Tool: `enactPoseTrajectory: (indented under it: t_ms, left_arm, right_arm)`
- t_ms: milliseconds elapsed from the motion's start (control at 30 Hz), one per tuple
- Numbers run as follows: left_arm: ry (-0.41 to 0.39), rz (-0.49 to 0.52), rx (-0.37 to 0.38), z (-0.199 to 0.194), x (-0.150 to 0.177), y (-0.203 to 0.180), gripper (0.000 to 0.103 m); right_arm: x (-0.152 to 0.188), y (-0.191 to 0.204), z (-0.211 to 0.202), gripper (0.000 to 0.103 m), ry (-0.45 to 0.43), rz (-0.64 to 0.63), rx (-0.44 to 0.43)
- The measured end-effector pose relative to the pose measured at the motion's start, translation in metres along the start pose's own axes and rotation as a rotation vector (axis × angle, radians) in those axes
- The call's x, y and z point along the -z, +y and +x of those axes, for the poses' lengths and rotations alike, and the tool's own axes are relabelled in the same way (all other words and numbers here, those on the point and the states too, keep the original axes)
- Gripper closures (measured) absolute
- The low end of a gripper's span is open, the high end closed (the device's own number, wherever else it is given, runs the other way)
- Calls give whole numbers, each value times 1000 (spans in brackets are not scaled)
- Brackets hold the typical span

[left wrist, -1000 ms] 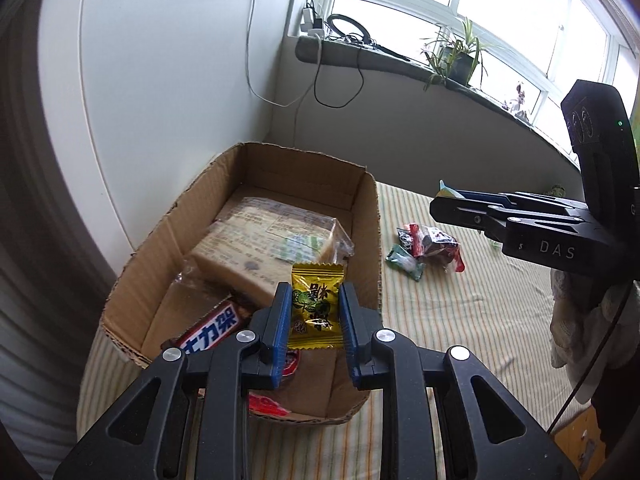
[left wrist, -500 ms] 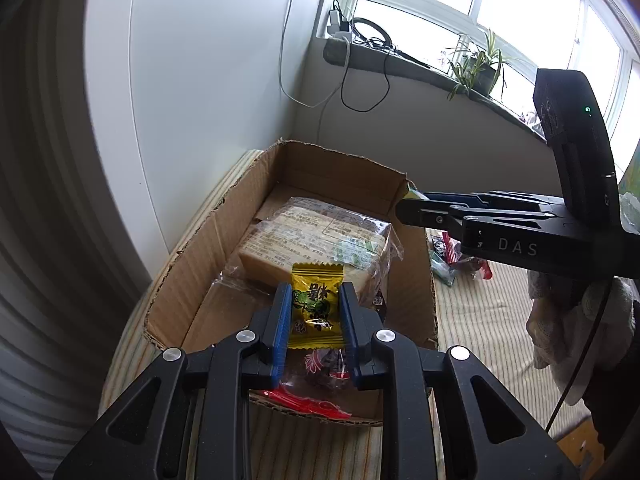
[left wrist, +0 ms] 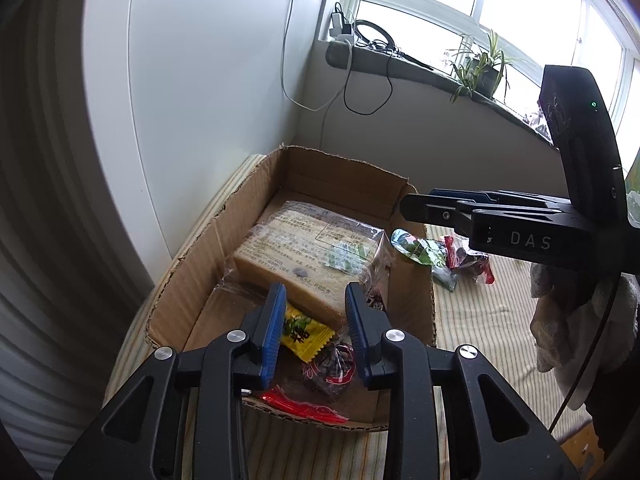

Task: Organize snacks
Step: 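Carry the jelly pouch and yellow candy into the box and release both, then grasp the green candy packet with the right tool while the left tool grasps the red candy bag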

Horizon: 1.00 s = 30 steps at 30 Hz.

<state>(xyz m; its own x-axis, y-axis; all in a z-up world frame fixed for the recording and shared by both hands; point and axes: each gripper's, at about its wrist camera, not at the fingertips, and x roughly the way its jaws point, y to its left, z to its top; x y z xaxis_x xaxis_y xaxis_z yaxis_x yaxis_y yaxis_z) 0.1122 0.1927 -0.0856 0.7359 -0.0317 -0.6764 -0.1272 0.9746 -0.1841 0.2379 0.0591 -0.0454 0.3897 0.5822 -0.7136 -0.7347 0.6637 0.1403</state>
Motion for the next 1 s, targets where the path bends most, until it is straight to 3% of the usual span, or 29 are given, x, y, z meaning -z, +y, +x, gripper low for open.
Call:
enactPoseTrajectory:
  t_ms: [367,800,900,1000]
  left_arm:
    - [-16,-3,26,-7,-1,-17,74]
    - [8,67,125,7,3,-86,74]
    - [23,84,145,16,3,-105,74]
    - [39,103,163,27,3,-124,70]
  right_arm:
    - [12,-31,-39,55,-33,38,45]
    - [54,-120,-93,54,-48,161,159]
    - [67,-144,-104,38,-53,193,188]
    - [79,-167,-114,36,-55,219,211]
